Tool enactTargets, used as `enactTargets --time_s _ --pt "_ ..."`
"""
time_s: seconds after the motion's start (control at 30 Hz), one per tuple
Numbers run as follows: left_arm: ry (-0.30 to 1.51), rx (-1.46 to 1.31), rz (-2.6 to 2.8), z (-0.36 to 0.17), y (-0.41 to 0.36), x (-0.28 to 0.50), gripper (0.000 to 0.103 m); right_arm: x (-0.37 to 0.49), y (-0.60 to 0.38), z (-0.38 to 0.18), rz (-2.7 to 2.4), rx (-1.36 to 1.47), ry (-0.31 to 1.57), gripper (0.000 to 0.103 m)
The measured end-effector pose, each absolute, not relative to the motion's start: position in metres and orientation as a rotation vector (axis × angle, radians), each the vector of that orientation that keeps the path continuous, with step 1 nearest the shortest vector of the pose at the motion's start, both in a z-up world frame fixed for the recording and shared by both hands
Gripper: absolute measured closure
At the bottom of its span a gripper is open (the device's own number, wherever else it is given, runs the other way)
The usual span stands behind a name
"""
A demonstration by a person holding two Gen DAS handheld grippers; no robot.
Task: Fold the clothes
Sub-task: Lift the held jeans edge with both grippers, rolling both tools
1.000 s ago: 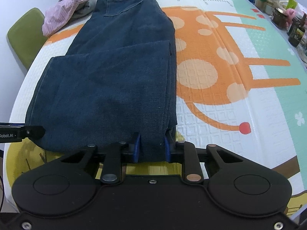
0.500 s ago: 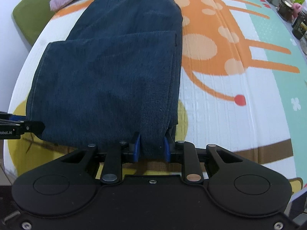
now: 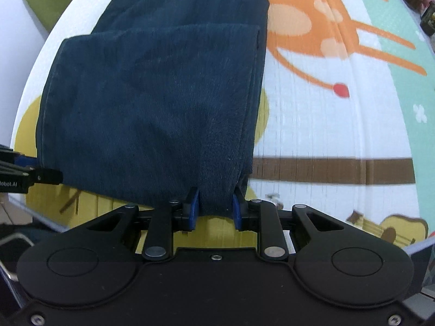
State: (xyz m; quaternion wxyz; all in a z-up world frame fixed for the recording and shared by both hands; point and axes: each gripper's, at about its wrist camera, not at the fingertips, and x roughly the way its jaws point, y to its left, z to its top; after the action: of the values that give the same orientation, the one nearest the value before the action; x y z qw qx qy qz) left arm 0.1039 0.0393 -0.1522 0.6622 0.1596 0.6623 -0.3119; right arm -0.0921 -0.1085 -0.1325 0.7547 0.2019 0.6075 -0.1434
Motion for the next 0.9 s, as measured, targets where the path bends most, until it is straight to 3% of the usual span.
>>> enactTargets --time_s 0.17,0.37,0.9 --pt "1.489 0.345 -0.708 -0.149 0.04 0.108 0.064 -0.094 -0.111 -0.131 -0.32 0.479 1.312 0.078" --pt "1.472 0.315 -0.71 -0.141 0.043 0.114 0.062 -0.097 -0.124 -0.12 -0.339 0.576 1.234 0.055" --pt "1.606 -0.138 -0.707 -0.165 0.092 0.113 0.053 -0.148 -0.173 -0.176 -0.338 1.219 1.093 0.053"
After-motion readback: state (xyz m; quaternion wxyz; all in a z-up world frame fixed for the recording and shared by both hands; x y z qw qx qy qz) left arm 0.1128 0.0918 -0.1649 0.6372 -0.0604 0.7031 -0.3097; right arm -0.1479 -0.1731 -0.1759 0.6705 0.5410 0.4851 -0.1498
